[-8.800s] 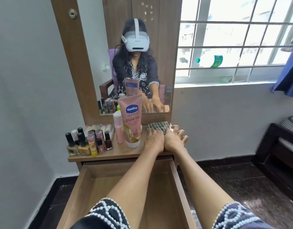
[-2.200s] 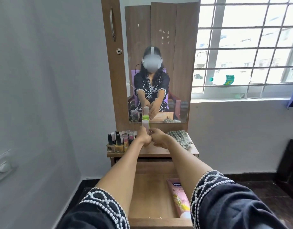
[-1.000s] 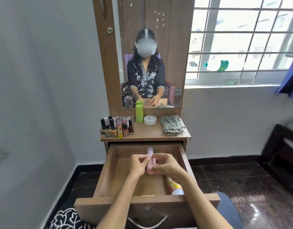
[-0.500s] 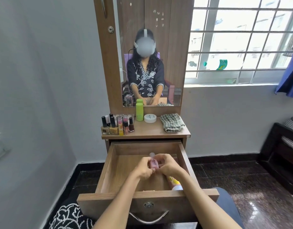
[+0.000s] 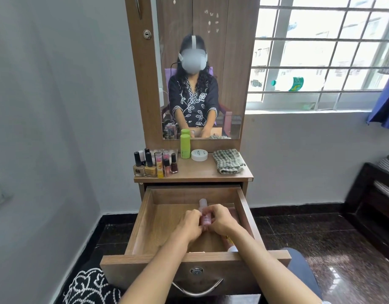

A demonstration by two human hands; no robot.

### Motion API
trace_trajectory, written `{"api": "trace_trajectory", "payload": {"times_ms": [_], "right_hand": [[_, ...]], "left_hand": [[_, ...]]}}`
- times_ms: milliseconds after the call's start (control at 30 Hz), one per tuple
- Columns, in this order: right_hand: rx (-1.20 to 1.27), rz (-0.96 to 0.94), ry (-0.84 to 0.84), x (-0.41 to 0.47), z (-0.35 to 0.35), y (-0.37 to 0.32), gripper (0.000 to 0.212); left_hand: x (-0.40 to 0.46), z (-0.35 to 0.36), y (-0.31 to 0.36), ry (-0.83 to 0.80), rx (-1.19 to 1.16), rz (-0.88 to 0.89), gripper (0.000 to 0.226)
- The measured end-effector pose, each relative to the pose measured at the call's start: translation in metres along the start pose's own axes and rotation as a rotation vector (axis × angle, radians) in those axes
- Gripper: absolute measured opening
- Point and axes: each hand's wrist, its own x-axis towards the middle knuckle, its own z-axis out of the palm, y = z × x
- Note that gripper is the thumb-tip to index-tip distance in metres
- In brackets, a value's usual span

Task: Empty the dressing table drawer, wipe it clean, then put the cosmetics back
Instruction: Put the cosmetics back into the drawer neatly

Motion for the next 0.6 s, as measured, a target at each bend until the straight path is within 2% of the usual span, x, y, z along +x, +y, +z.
{"api": "trace_trajectory", "payload": {"times_ms": [367,467,600], "right_hand": [[-0.082,-0.037,0.016,0.0027,0.0043,0.001,0.031],[-0.178,-0.052,0.011,-0.0003,0.0023,-0.0001,0.035],[-0.13,-0.058,0.001,-0.0001,0.0024,-0.0014,0.03]], "left_hand": [[-0.0055,-0.0014,0.0077,-0.025,0.174,-0.015,0.033],[-0.0057,-0.0022,0.0079,-0.034,0.209,-0.013,0.034],[-0.0076,-0.0044,0.0096,-0.04,0.219,-0.017,0.034]]}}
